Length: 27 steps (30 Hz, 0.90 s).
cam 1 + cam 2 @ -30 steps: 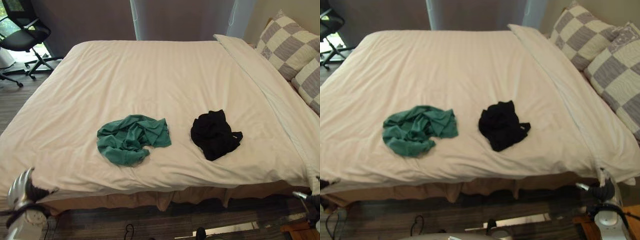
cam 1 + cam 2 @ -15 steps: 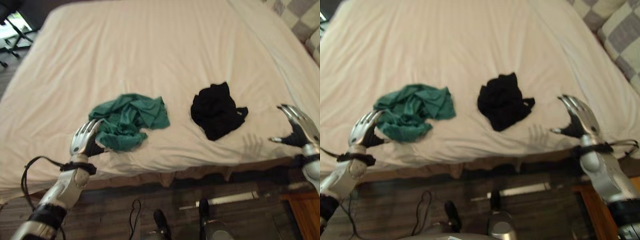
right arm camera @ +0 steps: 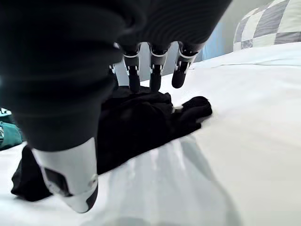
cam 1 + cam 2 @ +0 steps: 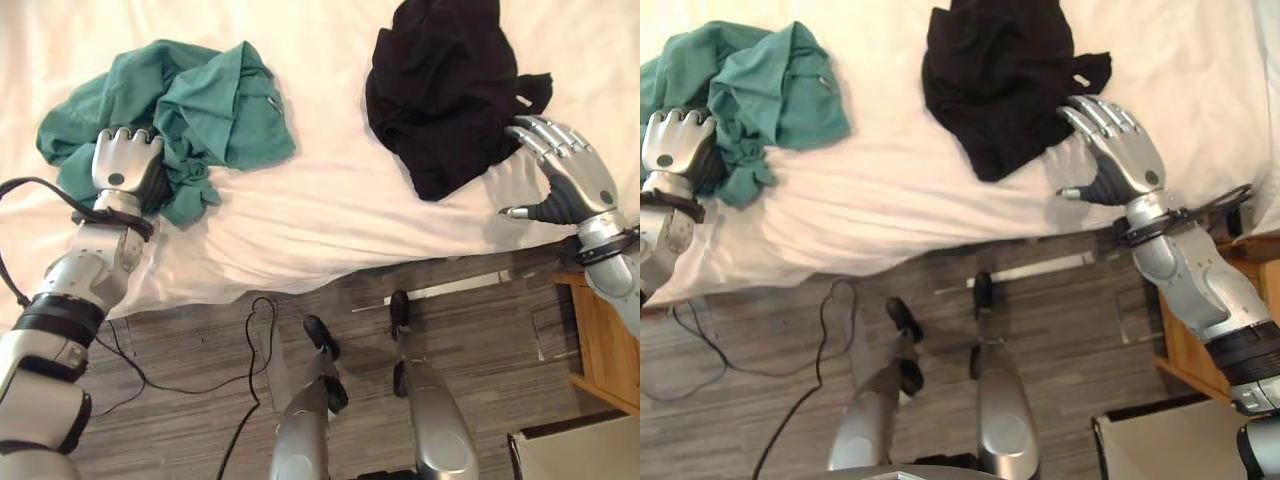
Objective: Tidy up the quilt and then pick up the clothes from the bed and put them into the laundry hamper.
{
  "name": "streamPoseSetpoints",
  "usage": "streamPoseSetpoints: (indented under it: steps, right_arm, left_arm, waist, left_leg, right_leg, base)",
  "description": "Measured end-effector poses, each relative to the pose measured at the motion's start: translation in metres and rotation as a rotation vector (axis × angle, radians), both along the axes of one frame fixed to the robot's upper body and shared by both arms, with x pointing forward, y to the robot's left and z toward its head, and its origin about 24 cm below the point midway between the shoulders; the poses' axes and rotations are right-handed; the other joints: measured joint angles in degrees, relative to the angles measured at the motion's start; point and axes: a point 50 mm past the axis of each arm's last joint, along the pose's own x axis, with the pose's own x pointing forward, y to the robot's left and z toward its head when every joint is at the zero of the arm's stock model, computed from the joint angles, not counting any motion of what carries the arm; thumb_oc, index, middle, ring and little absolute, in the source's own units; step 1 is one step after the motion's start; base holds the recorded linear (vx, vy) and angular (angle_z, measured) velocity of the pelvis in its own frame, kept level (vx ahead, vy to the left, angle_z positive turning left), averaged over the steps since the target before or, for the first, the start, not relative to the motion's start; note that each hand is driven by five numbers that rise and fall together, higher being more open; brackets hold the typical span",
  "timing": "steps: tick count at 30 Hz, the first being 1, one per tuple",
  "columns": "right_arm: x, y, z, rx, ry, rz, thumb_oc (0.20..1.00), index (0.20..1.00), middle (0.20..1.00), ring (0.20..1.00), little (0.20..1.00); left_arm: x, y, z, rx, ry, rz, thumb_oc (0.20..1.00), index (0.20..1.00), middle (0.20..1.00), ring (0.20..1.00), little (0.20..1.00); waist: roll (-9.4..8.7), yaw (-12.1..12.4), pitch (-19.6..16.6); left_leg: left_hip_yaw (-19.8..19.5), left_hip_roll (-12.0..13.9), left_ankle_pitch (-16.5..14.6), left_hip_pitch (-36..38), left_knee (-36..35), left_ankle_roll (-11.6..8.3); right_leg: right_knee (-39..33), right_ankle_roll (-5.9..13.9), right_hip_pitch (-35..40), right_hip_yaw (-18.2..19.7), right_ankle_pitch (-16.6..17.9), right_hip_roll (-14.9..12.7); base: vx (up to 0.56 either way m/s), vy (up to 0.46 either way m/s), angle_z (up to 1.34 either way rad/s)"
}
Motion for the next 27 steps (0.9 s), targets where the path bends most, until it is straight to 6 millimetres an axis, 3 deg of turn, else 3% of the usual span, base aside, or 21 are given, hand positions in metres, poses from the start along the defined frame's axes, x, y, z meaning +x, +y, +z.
streamPoseSetpoints:
  steps: [7, 12, 14, 20, 21, 22, 23, 27]
  right_arm:
    - [0.001, 0.015, 0.029, -0.046, -0.122, 0.046, 1.0, 1.0, 1.0, 1.0, 1.0]
    - [0.014, 0.01, 0.03, -0.062, -0.098, -0.009, 1.0, 1.0, 1.0, 1.0, 1.0]
    - [0.021, 0.004, 0.023, -0.07, -0.057, -0.045, 1.0, 1.0, 1.0, 1.0, 1.0]
    - [0.049, -0.057, -0.041, 0.016, 0.244, -0.358, 1.0, 1.0, 1.0, 1.0, 1.0]
    - [0.051, -0.061, -0.044, 0.043, 0.253, -0.374, 0.821, 0.821, 0.821, 0.821, 0.821]
    - [0.053, -0.065, -0.047, 0.07, 0.266, -0.397, 0.338, 0.338, 0.338, 0.338, 0.338]
    - [0.058, -0.072, -0.047, 0.165, 0.277, -0.425, 0.2, 0.2, 0.2, 0.2, 0.2]
    - [0.054, -0.086, -0.039, 0.301, 0.251, -0.463, 0.2, 0.2, 0.2, 0.2, 0.2]
  left_arm:
    - [-0.007, -0.01, -0.025, -0.156, 0.03, -0.07, 0.2, 0.2, 0.2, 0.2, 0.2]
    - [-0.024, -0.015, -0.055, -0.457, 0.026, -0.137, 0.2, 0.2, 0.2, 0.2, 0.2]
    - [-0.03, -0.016, -0.065, -0.534, 0.038, -0.154, 0.2, 0.2, 0.2, 0.2, 0.2]
    - [-0.053, -0.02, -0.117, -0.823, 0.151, -0.152, 0.2, 0.2, 0.2, 0.2, 0.2]
    - [-0.056, -0.017, -0.122, -0.849, 0.161, -0.14, 0.2, 0.2, 0.2, 0.2, 0.2]
    - [-0.06, -0.014, -0.126, -0.871, 0.17, -0.124, 0.2, 0.2, 0.2, 0.2, 0.2]
    - [-0.072, -0.004, -0.136, -0.954, 0.175, -0.078, 0.2, 0.2, 0.2, 0.2, 0.2]
    - [-0.093, 0.002, -0.154, -1.098, 0.176, -0.026, 0.2, 0.2, 0.2, 0.2, 0.2]
  waist:
    - [0.08, 0.9, -0.1]
    - [0.2, 1.3, -0.2]
    - [0.37, 1.8, -0.3]
    - [1.78, 6.4, -0.3]
    - [1.93, 7.0, -0.4]
    - [2.09, 7.3, -0.4]
    - [2.52, 7.4, -0.4]
    - [3.39, 8.2, -0.6]
  left_leg:
    - [-1.3, 0.1, -0.2, 1.8, 0.0, -0.21]
    - [-2.7, 0.1, -0.3, 3.4, 0.0, -0.41]
    - [-3.2, 0.0, -0.2, 3.5, 0.0, -0.3]
    - [-5.2, -0.2, 0.3, 4.0, 0.0, -0.22]
    - [-5.5, -0.2, 0.3, 3.9, 0.0, -0.29]
    - [-5.8, -0.2, 0.4, 3.9, 0.0, -0.37]
    - [-6.8, -0.3, 0.7, 3.3, 0.0, -0.72]
    - [-8.4, -0.5, 0.7, 2.9, 0.0, -1.04]
  right_leg:
    - [0.0, -0.02, 2.4, -0.6, -0.1, 0.0]
    - [0.0, -0.39, 4.8, -1.7, -0.5, 0.0]
    - [0.0, -0.39, 5.1, -2.4, -0.5, -0.1]
    - [0.0, -0.61, 6.9, -4.4, -1.4, -0.4]
    - [0.0, -0.61, 6.9, -4.5, -1.4, -0.4]
    - [0.0, -0.61, 6.9, -4.6, -1.4, -0.4]
    - [0.0, -0.63, 7.0, -5.6, -1.5, -0.5]
    - [0.0, -0.64, 7.5, -6.9, -1.5, -0.7]
  base:
    - [0.05, -0.051, 0.05]
    - [0.02, -0.058, 0.13]
    - [0.0, -0.051, 0.1]
    - [-0.04, -0.057, 0.2]
    - [-0.04, -0.039, 0.09]
    - [-0.03, -0.021, 0.23]
    - [-0.02, -0.009, 0.25]
    - [0.0, -0.002, 0.25]
